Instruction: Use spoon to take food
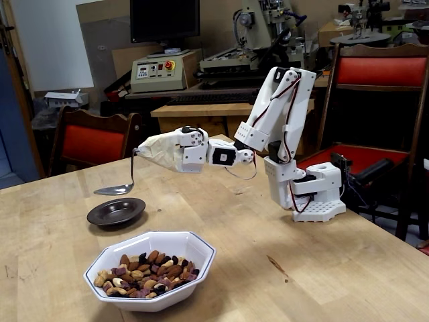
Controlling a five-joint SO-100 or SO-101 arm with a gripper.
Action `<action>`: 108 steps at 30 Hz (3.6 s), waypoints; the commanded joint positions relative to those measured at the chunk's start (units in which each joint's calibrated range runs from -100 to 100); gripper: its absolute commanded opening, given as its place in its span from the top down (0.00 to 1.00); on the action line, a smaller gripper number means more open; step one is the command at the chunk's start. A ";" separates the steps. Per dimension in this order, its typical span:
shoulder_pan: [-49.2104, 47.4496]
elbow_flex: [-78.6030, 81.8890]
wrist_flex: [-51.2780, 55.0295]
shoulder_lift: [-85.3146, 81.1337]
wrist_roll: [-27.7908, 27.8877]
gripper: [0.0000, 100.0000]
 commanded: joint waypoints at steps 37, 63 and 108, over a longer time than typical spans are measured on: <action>-4.15 -0.10 31.61 -17.85 0.24 0.96; -15.56 0.70 32.08 -17.51 0.24 0.96; -15.48 -3.99 53.66 -15.71 -0.10 0.96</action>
